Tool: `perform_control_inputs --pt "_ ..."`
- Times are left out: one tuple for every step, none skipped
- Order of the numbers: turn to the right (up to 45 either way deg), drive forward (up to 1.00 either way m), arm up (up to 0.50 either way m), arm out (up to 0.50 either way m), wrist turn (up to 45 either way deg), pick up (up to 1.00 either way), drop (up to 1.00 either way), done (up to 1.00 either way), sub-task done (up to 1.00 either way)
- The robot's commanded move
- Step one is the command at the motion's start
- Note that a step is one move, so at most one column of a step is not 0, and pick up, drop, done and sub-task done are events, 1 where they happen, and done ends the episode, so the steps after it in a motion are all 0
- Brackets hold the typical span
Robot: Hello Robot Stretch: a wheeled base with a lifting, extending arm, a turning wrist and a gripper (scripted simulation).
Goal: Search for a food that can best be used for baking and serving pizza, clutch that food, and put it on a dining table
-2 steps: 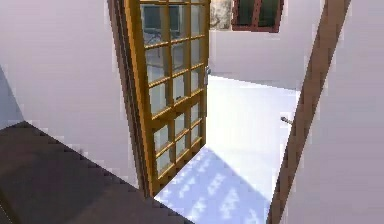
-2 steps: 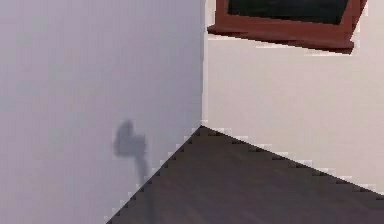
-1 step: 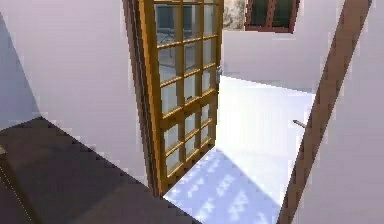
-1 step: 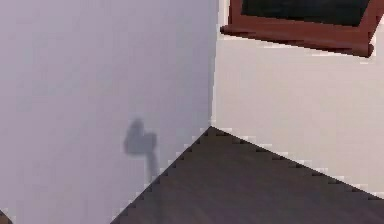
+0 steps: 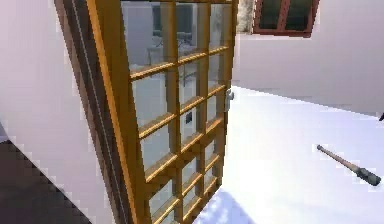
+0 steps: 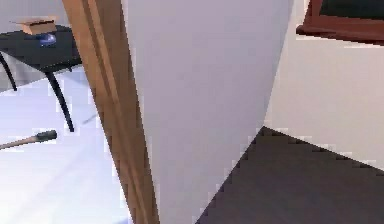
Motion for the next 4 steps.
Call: perform_control_inputs --pt "27.0 0.0 0.0 0.0 0.0 0.0 0.0 0.0 0.0" --pt "0.0 1.0 0.0 0.0 0.0 0.0 0.0 0.0 0.0" --pt "6.0 0.0 0.0 0.0 0.0 0.0 0.0 0.0 0.0" --pt "0.0 0.45 0.0 0.0 0.0 0.0 0.0 0.0 0.0"
